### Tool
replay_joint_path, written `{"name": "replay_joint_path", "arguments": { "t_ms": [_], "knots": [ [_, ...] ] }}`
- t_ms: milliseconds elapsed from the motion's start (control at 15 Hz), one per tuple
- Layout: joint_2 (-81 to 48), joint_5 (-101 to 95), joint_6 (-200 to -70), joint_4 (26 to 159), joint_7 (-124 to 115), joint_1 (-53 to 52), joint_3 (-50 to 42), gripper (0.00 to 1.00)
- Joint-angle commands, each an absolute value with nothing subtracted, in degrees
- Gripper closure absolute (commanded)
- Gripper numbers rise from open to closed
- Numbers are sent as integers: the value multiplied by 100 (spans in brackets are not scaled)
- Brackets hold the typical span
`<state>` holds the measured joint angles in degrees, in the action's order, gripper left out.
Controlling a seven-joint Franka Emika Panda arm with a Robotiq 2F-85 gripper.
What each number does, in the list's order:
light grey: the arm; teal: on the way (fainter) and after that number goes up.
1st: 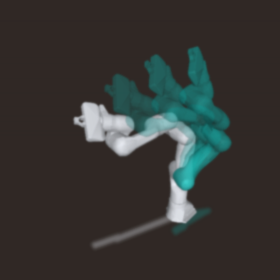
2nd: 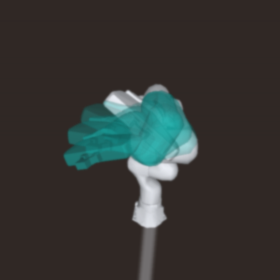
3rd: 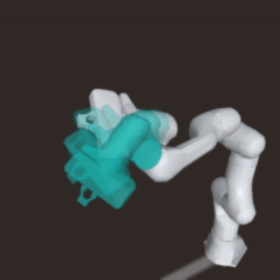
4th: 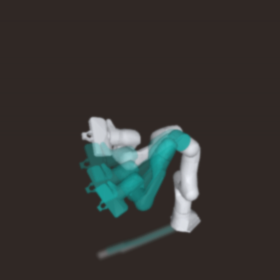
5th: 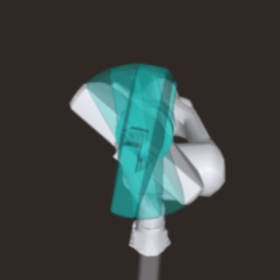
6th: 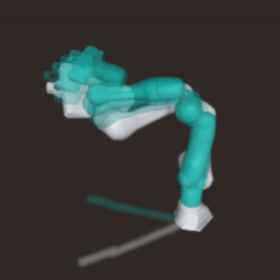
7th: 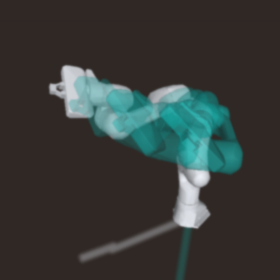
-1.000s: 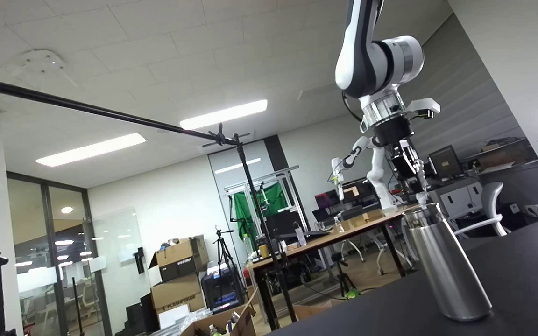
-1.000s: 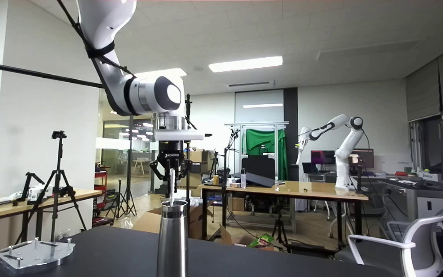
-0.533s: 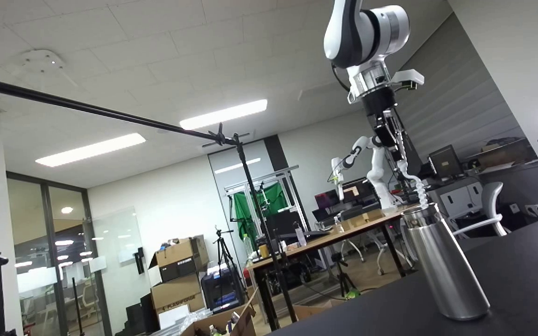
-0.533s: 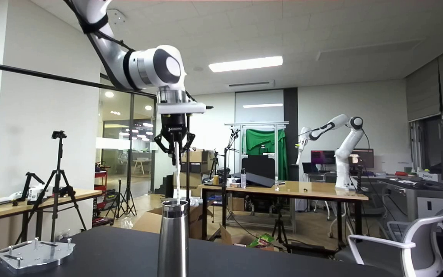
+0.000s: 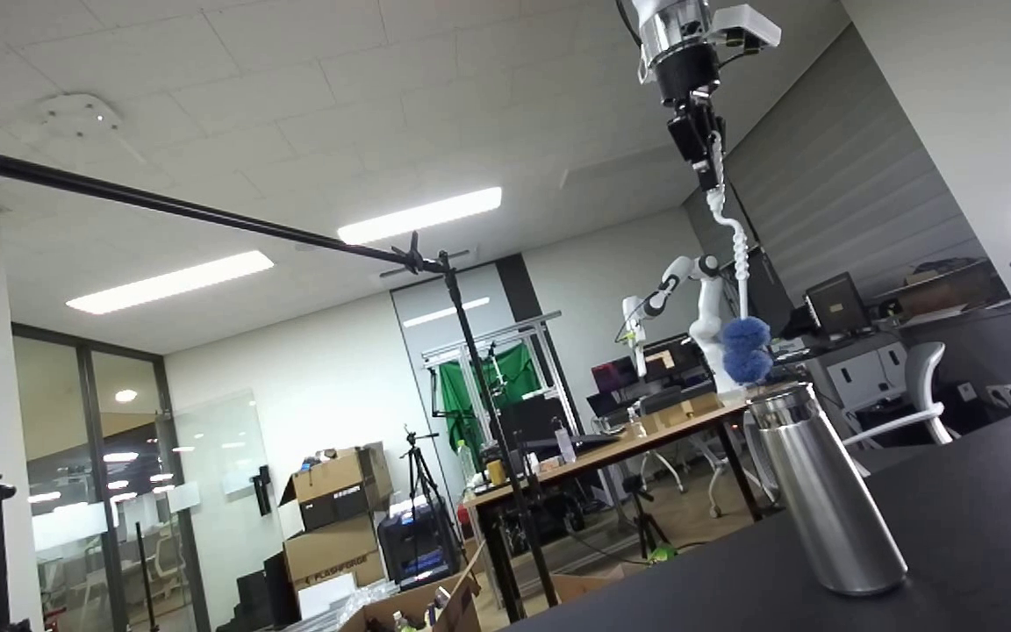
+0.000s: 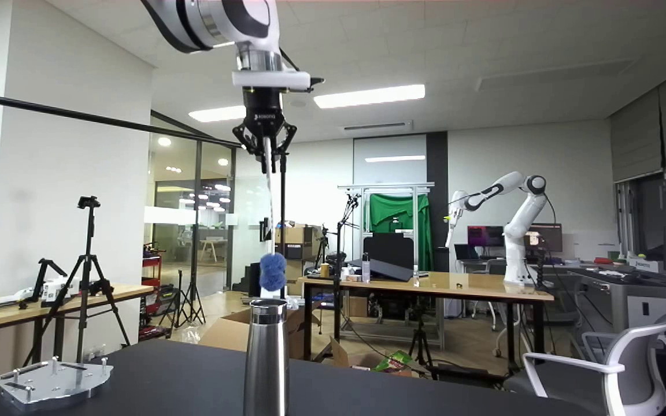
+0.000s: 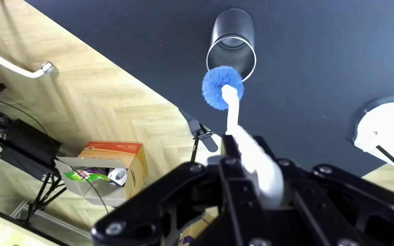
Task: Pick up the white rod, move it within the silver cup and put the white rod on the table.
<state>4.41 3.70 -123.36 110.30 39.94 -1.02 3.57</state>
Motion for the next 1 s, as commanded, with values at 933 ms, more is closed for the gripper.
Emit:
{"name": "replay_joint_path", "arguments": {
  "t_ms": [933],
  "knots": [
    [-1427,92,-10560,9714,4752,1097,-795,96]
  ]
}}
